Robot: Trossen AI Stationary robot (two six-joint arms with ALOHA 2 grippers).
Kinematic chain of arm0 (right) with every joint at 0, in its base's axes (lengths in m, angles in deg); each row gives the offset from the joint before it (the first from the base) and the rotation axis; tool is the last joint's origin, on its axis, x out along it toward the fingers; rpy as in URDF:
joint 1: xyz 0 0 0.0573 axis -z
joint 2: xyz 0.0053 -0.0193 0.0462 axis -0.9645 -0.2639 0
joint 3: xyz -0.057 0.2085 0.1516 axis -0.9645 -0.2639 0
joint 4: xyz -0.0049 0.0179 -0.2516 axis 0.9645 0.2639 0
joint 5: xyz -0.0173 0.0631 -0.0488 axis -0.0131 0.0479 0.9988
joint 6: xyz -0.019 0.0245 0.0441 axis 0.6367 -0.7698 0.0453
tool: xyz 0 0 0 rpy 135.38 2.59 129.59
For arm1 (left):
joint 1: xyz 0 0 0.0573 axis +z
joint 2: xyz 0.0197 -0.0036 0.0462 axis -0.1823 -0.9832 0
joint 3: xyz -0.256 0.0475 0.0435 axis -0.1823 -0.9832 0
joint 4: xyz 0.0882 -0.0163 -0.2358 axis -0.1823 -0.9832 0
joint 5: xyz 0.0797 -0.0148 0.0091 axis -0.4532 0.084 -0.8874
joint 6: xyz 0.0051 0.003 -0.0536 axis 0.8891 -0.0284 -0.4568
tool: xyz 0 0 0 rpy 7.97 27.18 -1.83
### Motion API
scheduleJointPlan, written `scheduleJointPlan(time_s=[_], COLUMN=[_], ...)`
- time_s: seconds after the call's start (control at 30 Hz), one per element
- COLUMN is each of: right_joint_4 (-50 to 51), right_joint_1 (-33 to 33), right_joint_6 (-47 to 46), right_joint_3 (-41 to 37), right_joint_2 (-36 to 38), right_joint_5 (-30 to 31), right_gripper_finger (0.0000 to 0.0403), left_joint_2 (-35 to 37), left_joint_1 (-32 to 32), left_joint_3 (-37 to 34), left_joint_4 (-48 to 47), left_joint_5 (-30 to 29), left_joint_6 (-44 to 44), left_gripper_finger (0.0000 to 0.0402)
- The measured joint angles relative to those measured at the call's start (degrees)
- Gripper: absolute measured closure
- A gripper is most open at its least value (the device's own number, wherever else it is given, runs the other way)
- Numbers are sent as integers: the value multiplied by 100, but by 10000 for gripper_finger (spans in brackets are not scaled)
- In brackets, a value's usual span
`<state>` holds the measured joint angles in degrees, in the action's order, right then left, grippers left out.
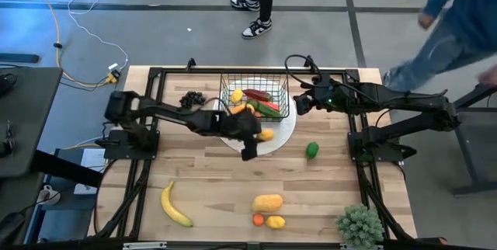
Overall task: Build produce basket
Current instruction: Put the top yellow lemon into the black wire basket
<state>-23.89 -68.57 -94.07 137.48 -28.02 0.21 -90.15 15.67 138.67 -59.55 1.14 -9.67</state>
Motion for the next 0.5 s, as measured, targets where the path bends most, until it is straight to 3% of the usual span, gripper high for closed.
scheduleJointPlan(time_s=[0.33,0.5], right_joint_4=[4,35], right_joint_1=[0,0], right_joint_6=[333,376], right_joint_3=[0,0], right_joint_2=[0,0], right_joint_5=[-9,-28], right_gripper_finger=[144,144], left_joint_2=[1076,1328], left_joint_1=[534,1027], left_joint_3=[4,7], left_joint_4=[-556,-1044], left_joint_5=[-1287,-1424], left_joint_6=[331,307], left_gripper_finger=[259,259])
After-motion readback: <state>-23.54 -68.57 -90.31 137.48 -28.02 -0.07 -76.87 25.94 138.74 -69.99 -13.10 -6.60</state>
